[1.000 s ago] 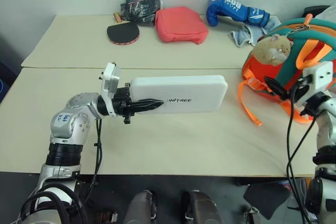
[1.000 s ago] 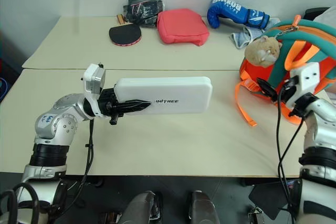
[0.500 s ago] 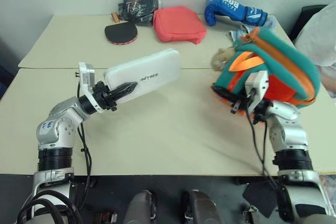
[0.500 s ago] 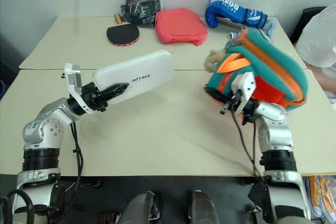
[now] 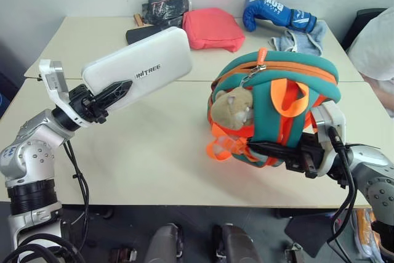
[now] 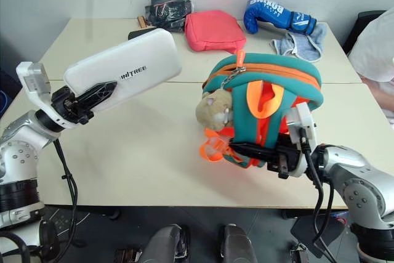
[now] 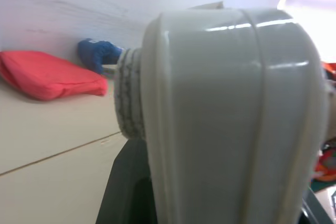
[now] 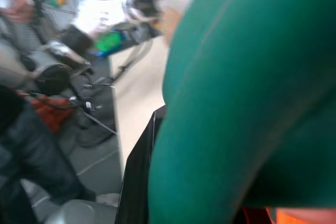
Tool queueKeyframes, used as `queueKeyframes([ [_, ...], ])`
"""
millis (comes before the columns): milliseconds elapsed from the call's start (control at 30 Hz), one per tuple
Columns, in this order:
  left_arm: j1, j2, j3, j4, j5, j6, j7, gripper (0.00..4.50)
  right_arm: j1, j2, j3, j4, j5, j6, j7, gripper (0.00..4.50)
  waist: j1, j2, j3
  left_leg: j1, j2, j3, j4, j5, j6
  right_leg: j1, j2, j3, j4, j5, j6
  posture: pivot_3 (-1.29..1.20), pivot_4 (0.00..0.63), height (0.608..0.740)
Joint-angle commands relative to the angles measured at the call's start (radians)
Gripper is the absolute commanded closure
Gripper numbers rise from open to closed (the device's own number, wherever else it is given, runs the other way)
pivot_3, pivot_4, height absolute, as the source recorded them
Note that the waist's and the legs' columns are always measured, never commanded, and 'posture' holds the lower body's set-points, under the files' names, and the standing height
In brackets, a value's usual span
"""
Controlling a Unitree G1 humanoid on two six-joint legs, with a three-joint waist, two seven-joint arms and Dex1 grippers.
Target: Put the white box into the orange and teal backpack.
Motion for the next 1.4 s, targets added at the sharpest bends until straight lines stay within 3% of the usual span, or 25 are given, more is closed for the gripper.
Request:
queueKeyframes([
  [33,-0.017,0.016,0.019,-0.124,-0.086,0.025,0.006,3.27,-0.022,-0.036,-0.023,0.044,-0.028,-0.016,0.033,4.50,0.004,0.000,0.000,0.000,0.000,0.000,0.000,0.000,0.000,0.000,0.000,0.000,0.000,0.000,0.000,0.00,0.150,0.740],
  [100,-0.032,0.008,-0.019,-0.159,-0.083,0.024,0.006,3.27,-0.032,-0.066,-0.021,0.085,-0.064,-0.031,0.070,4.50,0.004,0.000,0.000,0.000,0.000,0.000,0.000,0.000,0.000,0.000,0.000,0.000,0.000,0.000,0.000,0.00,0.150,0.740],
  [233,-0.119,-0.033,-0.200,-0.115,0.087,-0.091,-0.023,3.27,-0.063,-0.134,-0.021,0.178,-0.109,-0.039,0.152,4.50,0.014,-0.001,0.000,0.000,-0.002,0.000,0.001,0.001,0.002,0.001,-0.001,0.000,0.000,0.001,0.001,0.00,0.150,0.740],
  [433,-0.228,-0.058,-0.419,0.028,0.283,-0.249,-0.171,3.27,-0.078,-0.132,-0.010,0.183,-0.115,-0.029,0.177,4.50,0.022,-0.001,0.000,0.000,-0.002,0.001,0.000,0.001,0.001,0.000,0.001,0.000,0.000,0.001,0.001,0.00,0.150,0.740],
  [600,-0.347,-0.115,-0.537,0.126,0.409,-0.297,-0.171,3.27,-0.062,-0.119,-0.017,0.157,-0.111,-0.024,0.165,4.50,0.028,-0.001,0.001,-0.001,-0.002,0.001,0.001,0.001,0.002,0.001,0.000,0.000,0.000,0.001,0.001,0.00,0.150,0.740],
  [867,-0.657,-0.432,-0.691,0.431,0.579,-0.369,-0.121,3.27,-0.039,-0.098,-0.022,0.115,-0.101,-0.020,0.137,4.50,0.037,-0.002,0.001,-0.003,-0.004,0.001,0.003,0.001,0.005,0.001,-0.001,0.000,-0.002,0.003,0.005,0.00,0.150,0.740],
  [1033,-0.718,-0.573,-0.712,0.648,0.663,-0.515,-0.122,3.27,-0.024,-0.075,-0.033,0.082,-0.110,-0.030,0.092,4.50,0.025,-0.003,0.002,-0.003,-0.003,0.001,0.002,0.002,0.004,0.000,0.000,0.000,-0.003,0.003,0.005,0.00,0.150,0.740],
  [1133,-0.720,-0.599,-0.666,0.701,0.670,-0.586,-0.095,2.32,-0.008,-0.065,-0.037,0.065,-0.116,-0.038,0.071,4.50,0.027,-0.003,0.002,-0.002,-0.003,0.001,0.002,0.004,0.003,0.000,0.000,-0.001,-0.002,0.003,0.005,0.00,0.150,0.740],
  [1267,-0.694,-0.557,-0.597,0.697,0.645,-0.636,-0.120,1.18,0.018,-0.054,-0.056,0.045,-0.111,-0.046,0.040,4.50,0.023,-0.003,0.002,-0.002,-0.002,0.001,0.002,0.005,0.003,0.000,0.000,-0.001,-0.002,0.003,0.005,0.00,0.150,0.740],
  [1367,-0.663,-0.421,-0.558,0.675,0.609,-0.568,-0.259,0.37,0.043,-0.051,-0.064,0.040,-0.126,-0.058,0.031,4.50,0.019,-0.003,0.002,-0.002,-0.002,0.001,0.000,0.005,0.002,-0.001,0.000,-0.001,-0.002,0.003,0.005,0.00,0.150,0.740],
  [1400,-0.656,-0.374,-0.529,0.665,0.580,-0.563,-0.315,0.37,0.045,-0.047,-0.063,0.040,-0.131,-0.062,0.027,4.50,0.015,-0.003,0.002,-0.002,-0.002,0.001,0.000,0.005,0.002,-0.001,0.001,-0.001,-0.001,0.002,0.004,0.00,0.150,0.740],
])
